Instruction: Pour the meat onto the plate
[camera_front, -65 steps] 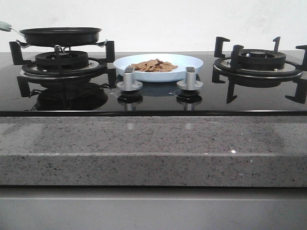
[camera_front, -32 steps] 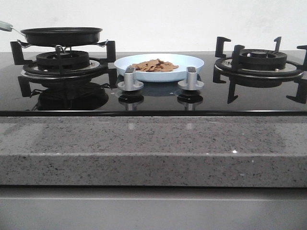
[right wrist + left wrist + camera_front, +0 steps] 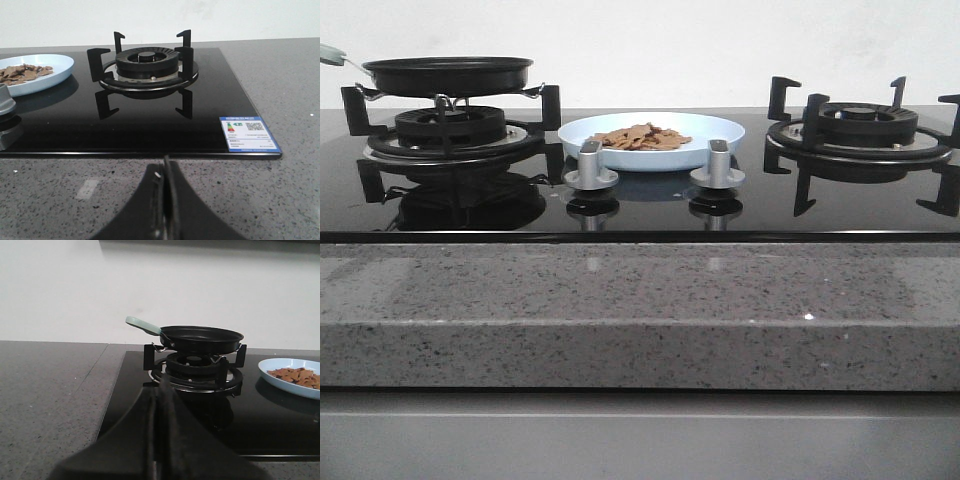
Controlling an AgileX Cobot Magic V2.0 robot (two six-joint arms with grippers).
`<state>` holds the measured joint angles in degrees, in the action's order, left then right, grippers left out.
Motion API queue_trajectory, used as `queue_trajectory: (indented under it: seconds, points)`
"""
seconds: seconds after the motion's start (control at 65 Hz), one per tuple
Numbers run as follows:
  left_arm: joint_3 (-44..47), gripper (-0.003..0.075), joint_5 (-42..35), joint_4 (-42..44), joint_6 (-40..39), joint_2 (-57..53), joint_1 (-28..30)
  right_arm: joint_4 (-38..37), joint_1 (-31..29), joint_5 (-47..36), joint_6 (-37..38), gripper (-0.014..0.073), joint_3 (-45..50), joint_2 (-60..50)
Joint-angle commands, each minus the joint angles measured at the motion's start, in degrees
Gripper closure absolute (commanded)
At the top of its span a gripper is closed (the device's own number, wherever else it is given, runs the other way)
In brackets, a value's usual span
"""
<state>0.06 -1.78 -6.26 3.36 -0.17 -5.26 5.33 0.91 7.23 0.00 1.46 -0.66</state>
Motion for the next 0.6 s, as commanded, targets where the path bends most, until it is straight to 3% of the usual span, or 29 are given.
queue_trajectory:
  seconds: [0.0, 0.231, 0.585]
  points:
    - [0.5, 0.0741, -4.4, -0.3, -0.6, -1.0, -0.4, 0.0, -0.4, -5.6, -0.3, 0.0663, -0.2, -0.9]
    - [0.5, 0.0741, -4.4, -0.3, -0.6, -1.0, -0.4, -7.2, -0.4, -10.6, 5.7, 0.0663, -0.2, -0.9]
    - [0.5, 0.0741, -4.4, -0.3, -0.6, -1.0, -0.4, -7.2, -0.4, -11.2, 5.7, 0.0663, -0.2, -0.9]
